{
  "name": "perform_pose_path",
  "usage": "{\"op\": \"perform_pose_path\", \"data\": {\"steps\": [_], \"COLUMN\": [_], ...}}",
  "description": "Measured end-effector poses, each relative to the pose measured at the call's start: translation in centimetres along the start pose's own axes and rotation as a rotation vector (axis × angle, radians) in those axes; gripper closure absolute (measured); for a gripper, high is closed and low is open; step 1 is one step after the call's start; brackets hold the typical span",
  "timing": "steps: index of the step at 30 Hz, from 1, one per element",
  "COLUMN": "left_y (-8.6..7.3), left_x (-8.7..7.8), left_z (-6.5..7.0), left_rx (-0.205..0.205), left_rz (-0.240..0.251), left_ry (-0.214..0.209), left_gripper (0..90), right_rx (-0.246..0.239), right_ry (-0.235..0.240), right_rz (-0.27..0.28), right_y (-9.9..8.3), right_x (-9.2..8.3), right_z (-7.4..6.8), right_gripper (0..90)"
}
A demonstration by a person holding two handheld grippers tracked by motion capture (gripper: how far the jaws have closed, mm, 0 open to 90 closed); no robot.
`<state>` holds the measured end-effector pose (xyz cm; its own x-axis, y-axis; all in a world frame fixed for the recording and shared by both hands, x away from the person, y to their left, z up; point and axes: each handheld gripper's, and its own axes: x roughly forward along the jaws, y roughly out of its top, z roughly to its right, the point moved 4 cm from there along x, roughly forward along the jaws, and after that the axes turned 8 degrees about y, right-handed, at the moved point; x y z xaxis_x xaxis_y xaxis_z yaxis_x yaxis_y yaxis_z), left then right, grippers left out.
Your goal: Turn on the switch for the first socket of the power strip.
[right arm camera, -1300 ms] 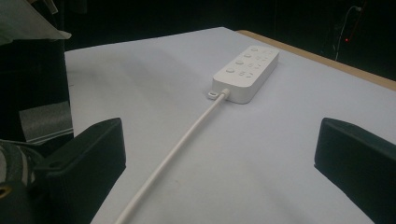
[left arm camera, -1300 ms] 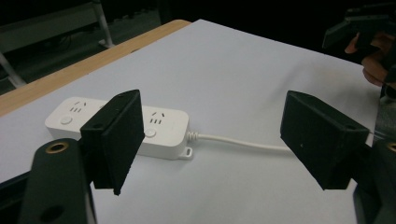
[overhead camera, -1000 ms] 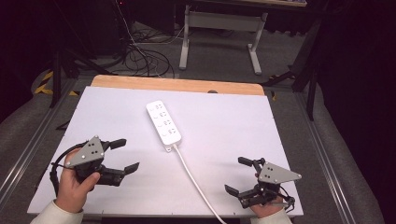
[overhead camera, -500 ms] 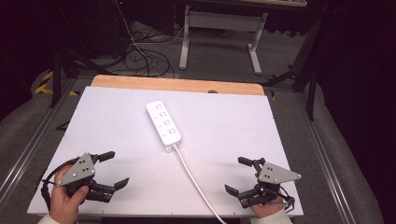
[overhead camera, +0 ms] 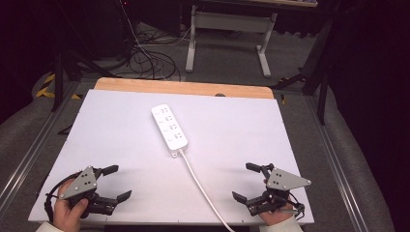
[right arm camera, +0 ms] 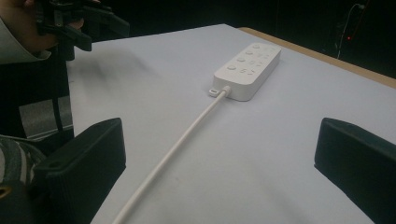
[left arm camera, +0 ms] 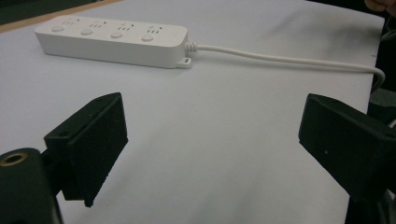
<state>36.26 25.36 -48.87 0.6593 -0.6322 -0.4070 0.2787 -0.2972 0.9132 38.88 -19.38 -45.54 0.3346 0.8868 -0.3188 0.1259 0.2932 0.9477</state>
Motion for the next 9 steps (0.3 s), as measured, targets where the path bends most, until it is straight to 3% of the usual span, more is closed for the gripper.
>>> {"op": "perform_pose_path", "data": {"steps": [3, 9], "left_y": [0.1, 0.25], "left_x": [0.15, 0.22], "left_z": [-0.07, 0.03], "left_rx": [-0.037, 0.013], "left_rz": [-0.007, -0.047], "left_ry": [0.001, 0.052], "left_gripper": [8.6, 8.6], "right_rx": [-0.001, 0.0], "right_ry": [0.001, 0.0], "right_rz": [0.002, -0.001], "right_y": [0.0, -0.02], "right_x": [0.03, 0.05], "right_z": [0.05, 0.07], "right_gripper": [2.6, 2.6]}}
